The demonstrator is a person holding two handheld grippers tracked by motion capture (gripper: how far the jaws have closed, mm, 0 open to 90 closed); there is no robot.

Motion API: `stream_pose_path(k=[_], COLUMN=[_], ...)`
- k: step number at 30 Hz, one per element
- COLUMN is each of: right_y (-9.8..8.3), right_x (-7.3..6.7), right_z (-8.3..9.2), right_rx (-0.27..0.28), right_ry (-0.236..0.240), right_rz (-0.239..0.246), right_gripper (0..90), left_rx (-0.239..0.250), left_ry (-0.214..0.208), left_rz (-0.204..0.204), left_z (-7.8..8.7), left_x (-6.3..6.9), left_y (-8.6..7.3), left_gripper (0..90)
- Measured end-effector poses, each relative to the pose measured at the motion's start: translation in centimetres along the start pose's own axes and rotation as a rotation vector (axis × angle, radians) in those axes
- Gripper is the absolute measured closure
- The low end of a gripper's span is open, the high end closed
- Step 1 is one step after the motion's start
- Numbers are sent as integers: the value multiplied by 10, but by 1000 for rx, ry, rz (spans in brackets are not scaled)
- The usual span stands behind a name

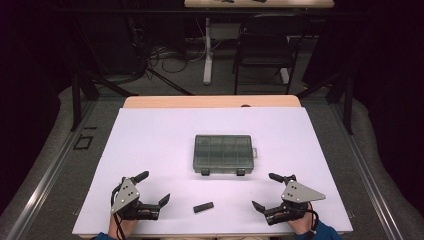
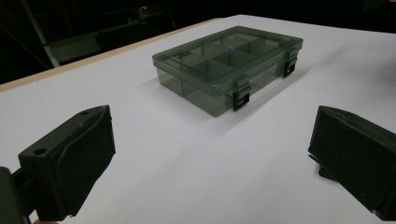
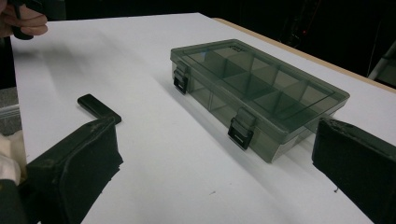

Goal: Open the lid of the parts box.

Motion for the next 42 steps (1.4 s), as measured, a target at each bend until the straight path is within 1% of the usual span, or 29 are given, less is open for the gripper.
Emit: stream_pose_path(k=[4,6,9,11,14,16,21,22,23,24,25,27,29,30,31,33,34,42], right_y=[0,0,0,0,2,1,4,4,5,5,5,6,7,7,8,9,10,13], right_x=[0,0,0,0,1,2,3,3,4,5,5,6,7,7,9,10,11,18], right_z=[-1,-1,-1,-1,-1,-1,-4,-4,-4,-5,-6,-7,-10,-11,-14,-16,-18,-28], right_rx=[-6,-6,-7,-14,-3,-11,-16,-20,-22,-24,-30,-36,-43,-44,-53,-58,-59,-80], right_ry=[-2,-2,-3,-2,-1,3,12,8,8,8,9,7,11,11,14,17,16,28], right_rz=[-1,-3,-4,-7,-21,-23,-33,-31,-34,-40,-41,-40,-42,-43,-45,-48,-46,-56], right_gripper=[1,0,0,0,0,0,0,0,0,0,0,0,0,0,0,0,0,0], left_rx=[-1,-6,-5,-11,-16,-16,-20,-29,-24,-34,-37,-36,-38,-40,-50,-58,-58,-61], left_ry=[1,-3,-4,-5,-6,-1,-8,-16,-18,-24,-24,-27,-31,-40,-45,-53,-53,-57], left_rz=[4,-3,-2,3,3,2,10,10,13,8,11,9,15,16,11,10,3,9], left_z=[1,0,-1,-2,-3,-2,-3,-3,-5,-7,-8,-9,-11,-13,-16,-17,-20,-29], left_x=[0,0,0,1,1,1,1,1,2,2,2,2,1,1,1,1,1,-2], left_y=[0,0,0,-1,-1,-1,0,1,2,2,3,4,5,6,7,8,10,17], left_gripper=[0,0,0,0,0,0,0,0,0,0,0,0,0,0,0,0,0,1])
Point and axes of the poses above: each handheld gripper's, and its own axes: z roughly backward along the jaws, y roughly out of its top, x roughly to its right, the point moved 7 cm from there along -z, roughly forward along the jaws, and after that the axes turned 11 degrees about -x, right-handed, at the moved point
